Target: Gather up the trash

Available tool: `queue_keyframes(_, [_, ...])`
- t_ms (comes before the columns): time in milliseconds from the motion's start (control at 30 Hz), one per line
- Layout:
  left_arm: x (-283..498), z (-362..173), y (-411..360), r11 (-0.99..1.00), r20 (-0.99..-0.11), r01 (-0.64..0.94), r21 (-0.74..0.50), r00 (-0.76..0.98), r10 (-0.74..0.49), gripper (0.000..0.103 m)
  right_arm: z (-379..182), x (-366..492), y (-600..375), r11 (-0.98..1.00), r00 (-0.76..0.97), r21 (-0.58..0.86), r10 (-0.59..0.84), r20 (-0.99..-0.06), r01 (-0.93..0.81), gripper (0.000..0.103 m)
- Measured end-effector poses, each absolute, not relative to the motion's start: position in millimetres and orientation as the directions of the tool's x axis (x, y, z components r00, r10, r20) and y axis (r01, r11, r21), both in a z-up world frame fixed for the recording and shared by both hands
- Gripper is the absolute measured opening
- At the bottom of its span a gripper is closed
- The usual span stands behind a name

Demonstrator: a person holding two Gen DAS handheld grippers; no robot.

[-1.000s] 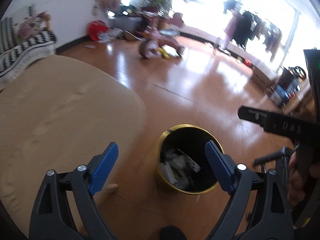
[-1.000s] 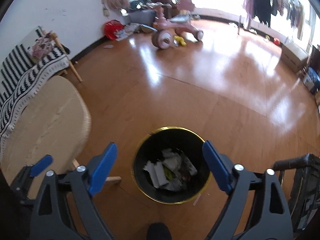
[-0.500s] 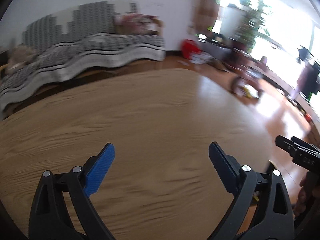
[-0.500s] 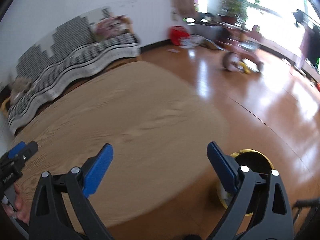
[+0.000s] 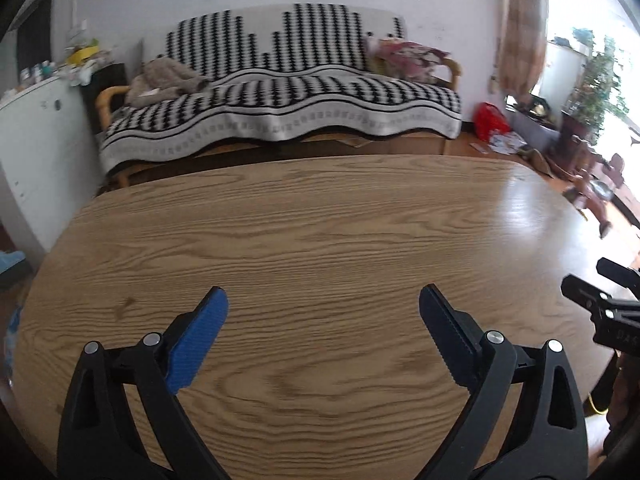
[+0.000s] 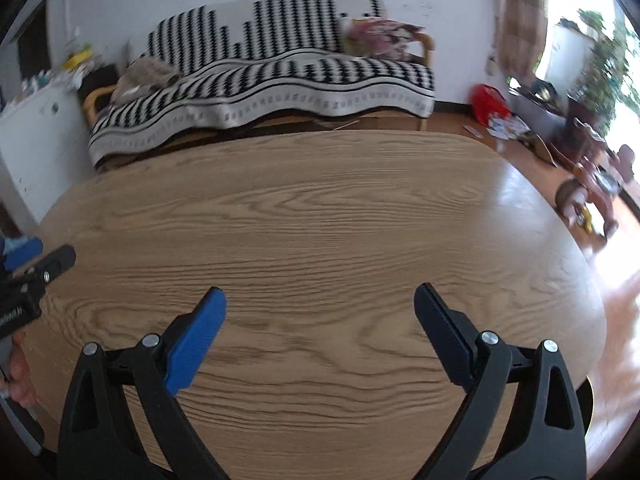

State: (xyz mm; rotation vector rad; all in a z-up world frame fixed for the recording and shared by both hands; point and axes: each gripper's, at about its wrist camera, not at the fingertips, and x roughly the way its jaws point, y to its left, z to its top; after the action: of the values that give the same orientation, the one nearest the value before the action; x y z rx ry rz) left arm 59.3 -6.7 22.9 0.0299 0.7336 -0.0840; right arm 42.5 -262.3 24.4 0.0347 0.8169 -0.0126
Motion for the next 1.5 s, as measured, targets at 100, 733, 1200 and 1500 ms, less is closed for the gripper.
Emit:
queue_keyframes(100, [62.5,20.4,9.4,0.998,-0.673,0.063,-0.001,0.738,-0.047,0.093,17.9,49.9,-242.4,1.000,0.675,0.018,0.013,-0.737,0.001,0.092])
queue_keyframes(733, [70.5,18.7,13.3,0.998,-0.678,0.063,0.006,0.734,-0.042,0.093,4.9,53.9,-233.9,1.000,0.655,0.020,0.022,-0.755,-0.009,0.092])
queue_keyframes(1200, [69.4,17.1,12.5,0.998,-0.680,0.064,0.010,0.732,-0.040,0.093,8.1,51.3,-243.9,1.000,0.656,0.025,0.020,-0.754,-0.002,0.092])
queue_keyframes(1500, [68.8,17.2,11.8,0.998,-0.681,0.067,0.009,0.731,-0.042,0.093,9.3,48.6,-247.3,1.000,0.656,0.023,0.017,-0.755,0.001,0.092])
